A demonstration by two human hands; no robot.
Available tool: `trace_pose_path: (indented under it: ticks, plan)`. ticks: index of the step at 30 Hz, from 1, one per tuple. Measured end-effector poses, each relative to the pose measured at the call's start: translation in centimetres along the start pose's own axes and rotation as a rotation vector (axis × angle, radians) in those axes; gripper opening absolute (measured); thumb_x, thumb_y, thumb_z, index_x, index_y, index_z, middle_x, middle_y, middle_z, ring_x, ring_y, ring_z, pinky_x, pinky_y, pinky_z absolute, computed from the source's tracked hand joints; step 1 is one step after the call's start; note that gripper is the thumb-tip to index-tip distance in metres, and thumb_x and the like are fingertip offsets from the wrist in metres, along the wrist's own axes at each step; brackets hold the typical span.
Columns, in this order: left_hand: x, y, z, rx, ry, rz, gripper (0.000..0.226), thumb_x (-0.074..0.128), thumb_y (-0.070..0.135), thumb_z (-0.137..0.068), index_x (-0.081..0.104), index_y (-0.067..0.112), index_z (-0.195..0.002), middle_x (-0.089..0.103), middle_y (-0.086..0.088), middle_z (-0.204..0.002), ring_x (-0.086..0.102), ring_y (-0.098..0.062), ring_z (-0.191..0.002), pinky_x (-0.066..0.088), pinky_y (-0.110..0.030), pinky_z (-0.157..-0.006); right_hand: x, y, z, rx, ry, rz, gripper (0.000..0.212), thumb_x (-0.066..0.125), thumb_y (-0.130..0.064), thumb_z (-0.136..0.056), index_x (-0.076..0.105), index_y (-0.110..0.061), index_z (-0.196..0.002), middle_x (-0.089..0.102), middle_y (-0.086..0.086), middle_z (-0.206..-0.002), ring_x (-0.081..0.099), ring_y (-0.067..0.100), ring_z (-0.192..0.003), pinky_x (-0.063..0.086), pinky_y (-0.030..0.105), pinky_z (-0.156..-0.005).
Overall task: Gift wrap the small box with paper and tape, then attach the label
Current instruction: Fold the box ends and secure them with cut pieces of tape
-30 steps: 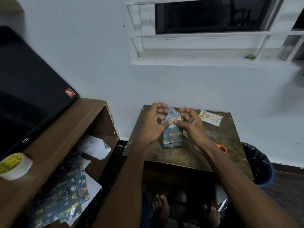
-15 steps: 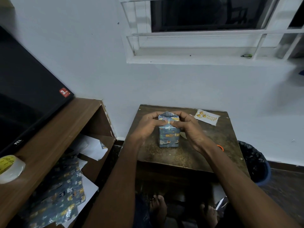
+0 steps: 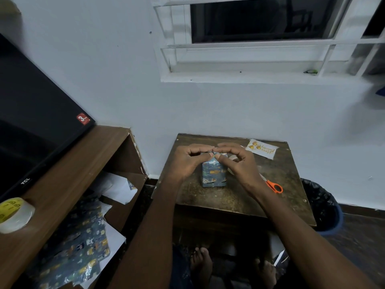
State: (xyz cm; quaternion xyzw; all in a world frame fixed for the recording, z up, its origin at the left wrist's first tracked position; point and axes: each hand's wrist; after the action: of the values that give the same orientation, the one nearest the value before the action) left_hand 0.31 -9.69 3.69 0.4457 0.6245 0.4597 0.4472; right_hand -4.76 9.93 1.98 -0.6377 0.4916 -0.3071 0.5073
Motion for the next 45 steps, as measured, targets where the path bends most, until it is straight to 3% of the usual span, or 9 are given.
trace_pose_path:
  ticks: [5,10,18,22,28,33,39,43,45]
  plan:
    - [-0.4,-0.2,0.3,0.123,0.008,-0.126,0.02,0.084,0.015,-0.089,0.085,0.024,-0.106,0.079,0.009,-0.116,0.073,-0.013,-0.112,0.06,-0.048,-0.099,0.0,-0.1,0.3,-0.129,0.003,0.115,0.016,0.082,-0.025,-0.09,0.083,-0.026,-0.106,0.067,-0.008,-0.118,0.064,0.018,-0.114,0.058,0.044,-0.076]
    - [-0.3,0.2,0.6,0.187,0.024,-0.187,0.018,0.086,0.013,-0.087,0.086,0.019,-0.104,0.079,0.008,-0.112,0.074,-0.013,-0.107,0.061,-0.045,-0.092,-0.2,-0.5,0.7,-0.217,0.021,0.25,0.017,0.081,-0.027,-0.09,0.083,-0.026,-0.107,0.069,-0.009,-0.124,0.062,0.009,-0.119,0.052,0.025,-0.084]
    - [0.3,0.8,0.8,0.367,0.096,-0.351,0.01,0.088,0.01,-0.084,0.086,0.014,-0.093,0.079,0.005,-0.093,0.074,-0.011,-0.091,0.057,-0.021,-0.079,-0.3,-0.7,0.7,-0.312,0.049,0.377,0.026,0.078,-0.037,-0.092,0.077,-0.019,-0.111,0.072,-0.01,-0.112,0.066,0.013,-0.108,0.057,0.039,-0.077]
    - [0.6,0.8,0.7,0.415,0.123,-0.448,0.01,0.088,0.017,-0.084,0.087,0.019,-0.094,0.079,0.006,-0.092,0.074,-0.007,-0.09,0.059,-0.029,-0.078,-0.6,-0.5,0.4,-0.333,0.01,0.411,0.025,0.076,-0.033,-0.095,0.079,-0.021,-0.116,0.071,-0.008,-0.113,0.065,0.011,-0.11,0.058,0.04,-0.079]
    - [0.2,1.0,0.9,0.4,0.073,-0.46,0.009,0.088,0.02,-0.086,0.087,0.021,-0.094,0.079,0.006,-0.094,0.074,-0.009,-0.095,0.06,-0.035,-0.08,-0.5,-0.3,0.4,-0.388,-0.007,0.489,0.016,0.073,-0.03,-0.095,0.08,-0.017,-0.104,0.071,-0.004,-0.112,0.063,0.011,-0.113,0.054,0.037,-0.09]
    - [-0.7,1.2,1.4,0.326,0.03,-0.435,0.018,0.085,0.012,-0.087,0.086,0.021,-0.102,0.081,0.009,-0.105,0.071,-0.002,-0.113,0.056,-0.026,-0.101,-0.3,-0.4,0.4,-0.513,-0.001,0.64,0.01,0.072,-0.018,-0.097,0.076,-0.011,-0.103,0.07,0.002,-0.108,0.062,0.022,-0.109,0.049,0.039,-0.093]
    - [-0.4,2.1,2.2,0.241,0.046,-0.322,0.032,0.087,0.011,-0.085,0.082,0.018,-0.116,0.081,0.005,-0.111,0.073,0.001,-0.109,0.056,-0.018,-0.097,0.0,-1.1,0.6,-0.584,-0.036,0.715,0.009,0.068,-0.014,-0.1,0.073,-0.009,-0.105,0.068,0.005,-0.106,0.064,0.026,-0.105,0.05,0.037,-0.089]
    - [-0.5,2.7,2.3,0.178,0.045,-0.291,0.035,0.089,0.009,-0.082,0.079,0.033,-0.107,0.071,0.0,-0.136,0.073,0.001,-0.11,0.054,-0.013,-0.094,0.0,-1.6,0.9,-0.568,-0.058,0.711,0.013,0.067,-0.014,-0.1,0.074,-0.012,-0.11,0.068,0.001,-0.108,0.064,0.021,-0.103,0.048,0.028,-0.087]
    - [-0.4,2.9,2.3,0.153,0.064,-0.255,0.046,0.092,0.011,-0.08,0.075,0.039,-0.112,0.076,-0.003,-0.128,0.074,-0.002,-0.106,0.055,-0.018,-0.098,0.0,-1.6,0.8,-0.559,-0.066,0.731,0.011,0.068,-0.014,-0.099,0.075,-0.013,-0.107,0.067,0.001,-0.106,0.064,0.022,-0.103,0.05,0.032,-0.083]
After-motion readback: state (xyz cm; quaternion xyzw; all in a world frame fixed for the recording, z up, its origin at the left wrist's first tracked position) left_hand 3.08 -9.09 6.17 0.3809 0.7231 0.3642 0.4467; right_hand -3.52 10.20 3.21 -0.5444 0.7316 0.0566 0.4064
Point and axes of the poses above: each hand's wrist, its own z-axis away from the middle knuckle, its own x-axis out of the palm, y = z × x
